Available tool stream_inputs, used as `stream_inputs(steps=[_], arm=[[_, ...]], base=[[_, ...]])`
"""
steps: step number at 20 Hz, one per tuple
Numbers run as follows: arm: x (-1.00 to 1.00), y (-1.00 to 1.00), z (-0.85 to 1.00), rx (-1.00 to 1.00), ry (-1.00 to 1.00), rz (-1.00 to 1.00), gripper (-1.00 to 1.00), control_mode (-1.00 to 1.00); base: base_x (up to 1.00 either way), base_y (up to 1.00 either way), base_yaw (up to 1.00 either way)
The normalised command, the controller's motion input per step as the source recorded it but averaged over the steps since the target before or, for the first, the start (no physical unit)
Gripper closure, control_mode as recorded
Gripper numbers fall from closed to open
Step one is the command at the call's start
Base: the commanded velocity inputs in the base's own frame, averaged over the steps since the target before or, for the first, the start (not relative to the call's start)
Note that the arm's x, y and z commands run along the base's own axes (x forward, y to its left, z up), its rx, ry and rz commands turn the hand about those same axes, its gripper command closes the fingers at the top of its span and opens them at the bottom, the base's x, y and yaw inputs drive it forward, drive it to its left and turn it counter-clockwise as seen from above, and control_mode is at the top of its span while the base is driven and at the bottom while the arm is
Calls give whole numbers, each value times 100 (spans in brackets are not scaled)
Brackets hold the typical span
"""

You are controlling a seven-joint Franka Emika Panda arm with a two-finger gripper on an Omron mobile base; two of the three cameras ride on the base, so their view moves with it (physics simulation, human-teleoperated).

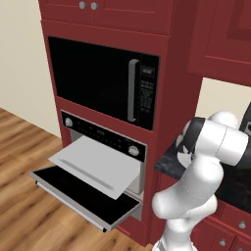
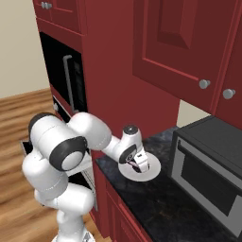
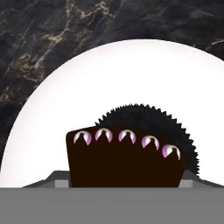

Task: Take the baked cake out of the oven and place it on the plate for cooling. Then close the oven door.

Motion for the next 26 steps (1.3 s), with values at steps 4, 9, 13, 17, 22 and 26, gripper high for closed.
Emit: stream_inputs(steps=[4, 9, 13, 17, 22, 26], arm=[[-14, 0, 0, 0, -9, 0, -100, -100], [-73, 0, 3, -1, -37, 0, -100, -100], [-52, 13, 20, -1, -35, -1, -100, -100], [-30, 5, 61, 0, -26, 0, -100, -100], [-58, 0, 97, 0, -9, 0, -100, -100], [-32, 32, 66, -5, 20, 0, -100, -100]], base=[[0, 0, 0], [0, 0, 0], [0, 0, 0], [0, 0, 0], [0, 0, 0], [0, 0, 0]])
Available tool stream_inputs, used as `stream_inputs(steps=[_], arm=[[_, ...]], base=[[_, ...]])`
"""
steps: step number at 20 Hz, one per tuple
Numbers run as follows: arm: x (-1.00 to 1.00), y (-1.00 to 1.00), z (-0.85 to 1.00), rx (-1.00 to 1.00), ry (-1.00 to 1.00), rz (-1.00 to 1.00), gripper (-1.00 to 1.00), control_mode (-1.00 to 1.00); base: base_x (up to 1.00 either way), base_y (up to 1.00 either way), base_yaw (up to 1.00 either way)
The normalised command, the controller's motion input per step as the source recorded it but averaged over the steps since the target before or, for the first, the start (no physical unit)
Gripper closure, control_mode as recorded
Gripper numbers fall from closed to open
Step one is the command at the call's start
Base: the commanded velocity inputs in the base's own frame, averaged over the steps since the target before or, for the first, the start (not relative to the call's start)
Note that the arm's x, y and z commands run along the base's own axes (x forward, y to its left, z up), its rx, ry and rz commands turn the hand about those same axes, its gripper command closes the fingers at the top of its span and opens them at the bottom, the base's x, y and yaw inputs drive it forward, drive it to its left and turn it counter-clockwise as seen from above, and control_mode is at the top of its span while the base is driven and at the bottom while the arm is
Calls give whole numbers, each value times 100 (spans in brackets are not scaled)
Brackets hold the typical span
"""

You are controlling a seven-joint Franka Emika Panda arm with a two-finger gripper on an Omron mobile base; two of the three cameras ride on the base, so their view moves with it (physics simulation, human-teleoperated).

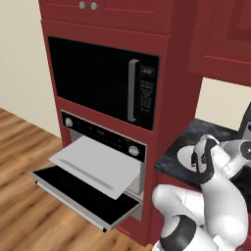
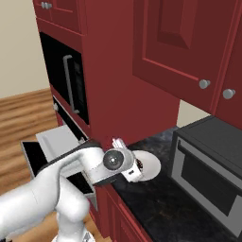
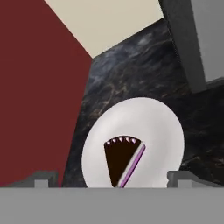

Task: Take the baked cake out of the oven and place it on the plate for cooling. Then close the oven door.

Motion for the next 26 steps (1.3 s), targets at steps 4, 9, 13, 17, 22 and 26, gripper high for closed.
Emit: stream_inputs(steps=[4, 9, 13, 17, 22, 26], arm=[[0, 61, 38, -14, 48, 0, -100, -100], [0, 66, 11, -16, 41, 0, -100, -100], [0, 55, 0, -7, 27, 2, -100, -100], [0, 62, -3, -6, 17, 11, -100, -100], [0, 58, -1, 0, 13, 20, -100, -100], [0, 65, 0, 0, 7, 18, -100, -100]], base=[[0, 0, 0], [0, 0, 0], [0, 0, 0], [0, 0, 0], [0, 0, 0], [0, 0, 0]])
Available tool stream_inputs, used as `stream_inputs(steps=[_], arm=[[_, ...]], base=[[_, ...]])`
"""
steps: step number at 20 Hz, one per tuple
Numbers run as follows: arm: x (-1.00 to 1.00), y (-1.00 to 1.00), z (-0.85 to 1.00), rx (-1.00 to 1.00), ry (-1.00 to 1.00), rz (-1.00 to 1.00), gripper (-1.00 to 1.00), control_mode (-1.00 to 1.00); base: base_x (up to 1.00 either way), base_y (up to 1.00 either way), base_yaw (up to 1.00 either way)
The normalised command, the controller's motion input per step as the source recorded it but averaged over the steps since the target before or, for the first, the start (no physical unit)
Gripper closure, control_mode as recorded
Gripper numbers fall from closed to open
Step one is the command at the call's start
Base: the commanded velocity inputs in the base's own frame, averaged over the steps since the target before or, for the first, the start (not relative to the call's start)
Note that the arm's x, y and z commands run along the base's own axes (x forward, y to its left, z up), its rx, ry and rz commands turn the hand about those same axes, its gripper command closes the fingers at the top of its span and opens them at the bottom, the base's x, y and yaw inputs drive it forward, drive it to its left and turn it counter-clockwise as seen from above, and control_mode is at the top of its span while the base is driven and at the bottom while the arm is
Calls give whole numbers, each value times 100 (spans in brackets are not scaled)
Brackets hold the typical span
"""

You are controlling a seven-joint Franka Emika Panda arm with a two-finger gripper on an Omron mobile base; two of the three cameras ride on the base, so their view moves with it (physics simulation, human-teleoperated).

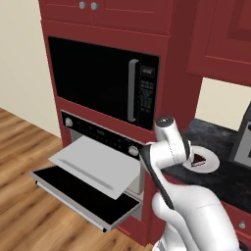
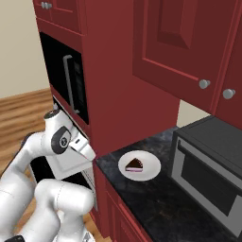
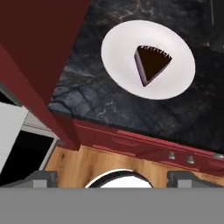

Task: Take the baked cake out of the oven and place it on the plate for cooling. Then close the oven door.

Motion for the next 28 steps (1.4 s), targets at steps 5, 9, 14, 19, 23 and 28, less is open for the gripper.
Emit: stream_inputs(steps=[5, 9, 14, 19, 23, 28], arm=[[0, 64, 0, 0, 11, 16, -100, -100], [0, 65, 0, 0, 7, 20, -100, -100], [0, 69, -1, 0, 9, 17, -100, -100], [1, 56, -9, 1, 1, 0, -100, -100], [1, 53, -9, 3, 0, 4, -100, -100], [0, 47, -8, 9, -1, 12, -100, -100]], base=[[0, 0, 0], [0, 0, 0], [0, 0, 0], [0, 0, 0], [0, 0, 0], [0, 0, 0]])
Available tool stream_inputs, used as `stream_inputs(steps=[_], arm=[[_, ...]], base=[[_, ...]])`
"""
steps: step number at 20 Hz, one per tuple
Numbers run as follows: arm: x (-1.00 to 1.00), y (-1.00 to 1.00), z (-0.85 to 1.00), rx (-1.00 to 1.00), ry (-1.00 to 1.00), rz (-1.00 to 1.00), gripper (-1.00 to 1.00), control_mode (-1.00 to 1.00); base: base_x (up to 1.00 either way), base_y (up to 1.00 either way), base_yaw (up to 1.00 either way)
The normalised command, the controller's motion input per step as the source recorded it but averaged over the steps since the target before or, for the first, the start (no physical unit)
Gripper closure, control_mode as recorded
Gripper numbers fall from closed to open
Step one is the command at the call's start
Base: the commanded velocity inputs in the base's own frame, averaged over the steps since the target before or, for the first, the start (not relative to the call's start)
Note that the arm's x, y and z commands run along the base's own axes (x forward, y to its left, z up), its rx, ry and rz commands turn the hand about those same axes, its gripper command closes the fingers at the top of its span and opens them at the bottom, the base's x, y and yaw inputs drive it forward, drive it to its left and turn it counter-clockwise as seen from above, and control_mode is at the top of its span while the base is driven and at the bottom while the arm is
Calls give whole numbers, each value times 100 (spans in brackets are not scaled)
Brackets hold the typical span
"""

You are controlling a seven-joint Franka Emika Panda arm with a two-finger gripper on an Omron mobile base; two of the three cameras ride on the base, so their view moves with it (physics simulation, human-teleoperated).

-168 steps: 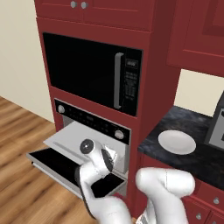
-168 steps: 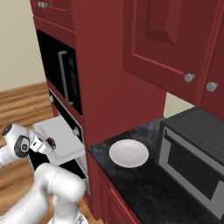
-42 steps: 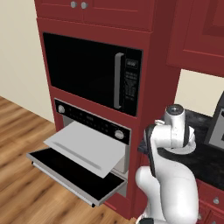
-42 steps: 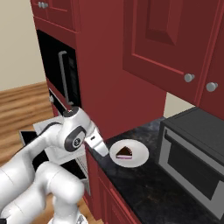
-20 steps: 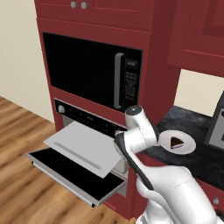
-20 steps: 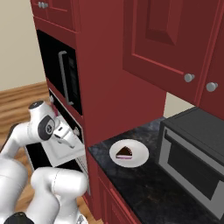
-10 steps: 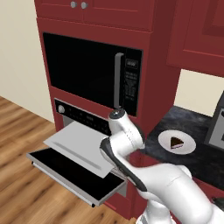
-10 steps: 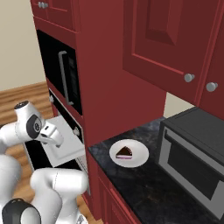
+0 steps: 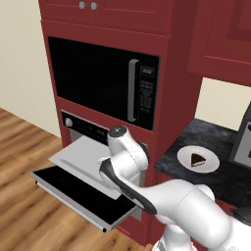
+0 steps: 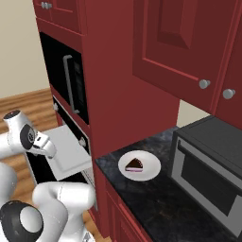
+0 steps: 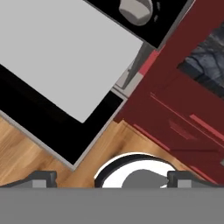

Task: Take the baked cake out of the oven and place it on the plate for cooling. Then close the oven door.

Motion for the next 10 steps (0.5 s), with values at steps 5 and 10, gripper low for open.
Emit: stream_inputs(steps=[5, 10], arm=[[0, 31, -7, 16, -2, 12, -100, -100], [0, 23, -18, 15, -6, 11, -100, -100]], base=[[0, 0, 0], [0, 0, 0]])
